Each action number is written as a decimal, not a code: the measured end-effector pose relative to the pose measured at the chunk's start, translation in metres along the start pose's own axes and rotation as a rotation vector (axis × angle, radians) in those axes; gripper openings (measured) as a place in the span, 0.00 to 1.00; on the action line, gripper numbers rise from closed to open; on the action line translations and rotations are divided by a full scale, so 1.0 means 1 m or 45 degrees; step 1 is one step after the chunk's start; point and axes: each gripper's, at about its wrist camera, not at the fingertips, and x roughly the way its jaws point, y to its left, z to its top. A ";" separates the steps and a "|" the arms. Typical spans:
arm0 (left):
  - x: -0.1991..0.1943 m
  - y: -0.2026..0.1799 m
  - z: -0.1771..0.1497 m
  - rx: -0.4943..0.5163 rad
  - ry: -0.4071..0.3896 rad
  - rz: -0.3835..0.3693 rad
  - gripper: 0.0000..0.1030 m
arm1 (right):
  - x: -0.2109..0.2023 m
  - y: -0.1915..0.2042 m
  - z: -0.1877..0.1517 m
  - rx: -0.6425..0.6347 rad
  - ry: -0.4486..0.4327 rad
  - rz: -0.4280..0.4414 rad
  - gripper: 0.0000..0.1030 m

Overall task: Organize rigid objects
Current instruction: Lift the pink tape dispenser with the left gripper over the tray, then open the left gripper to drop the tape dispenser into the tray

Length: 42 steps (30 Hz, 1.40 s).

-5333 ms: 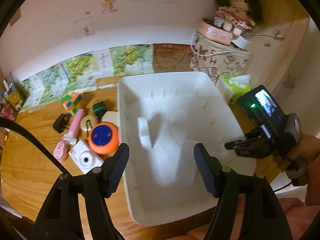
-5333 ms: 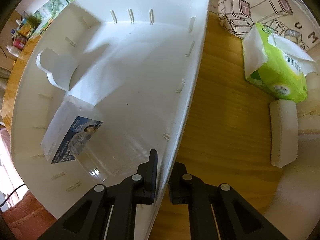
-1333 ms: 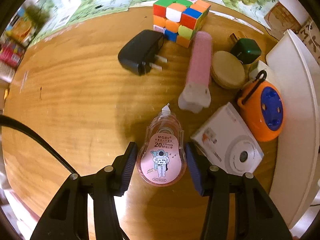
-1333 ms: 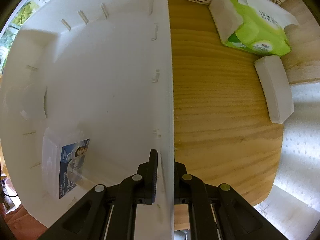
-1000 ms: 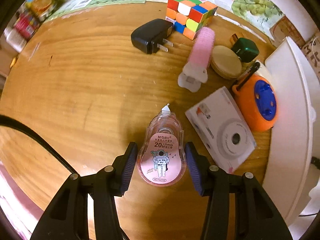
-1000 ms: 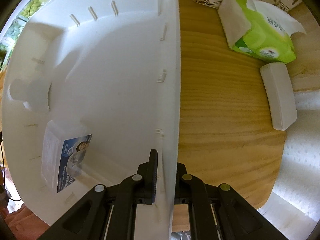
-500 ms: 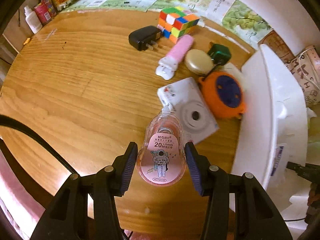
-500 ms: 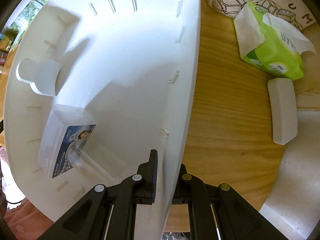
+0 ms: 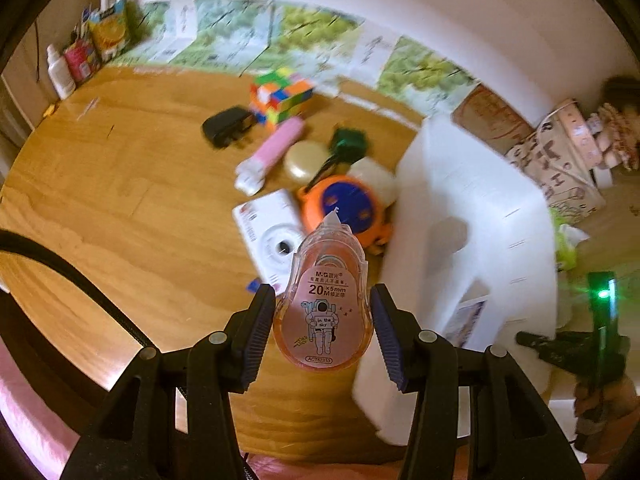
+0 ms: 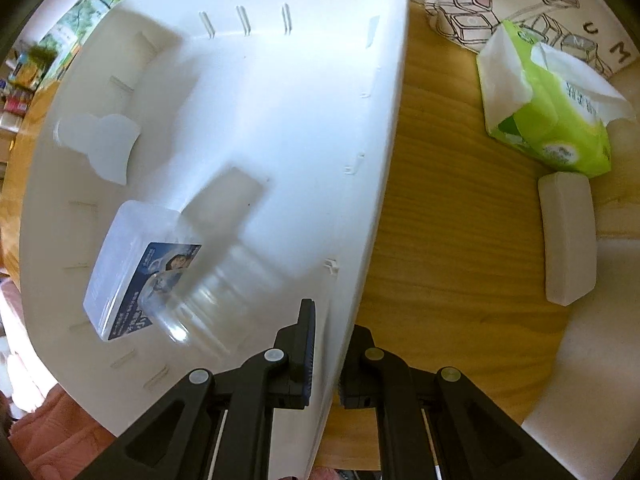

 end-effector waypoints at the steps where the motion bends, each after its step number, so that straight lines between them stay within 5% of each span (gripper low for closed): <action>1: -0.003 -0.005 0.001 0.008 -0.015 -0.013 0.51 | -0.001 0.002 0.000 -0.007 -0.002 -0.005 0.11; 16: 0.000 -0.070 0.005 0.174 -0.121 -0.134 0.51 | -0.005 0.012 -0.008 -0.081 -0.032 0.025 0.11; 38: 0.015 -0.135 -0.015 0.531 -0.025 -0.238 0.52 | -0.011 0.004 -0.007 0.021 -0.043 0.043 0.09; 42: 0.008 -0.134 -0.017 0.553 -0.046 -0.248 0.67 | -0.011 0.000 -0.011 0.047 -0.052 0.057 0.08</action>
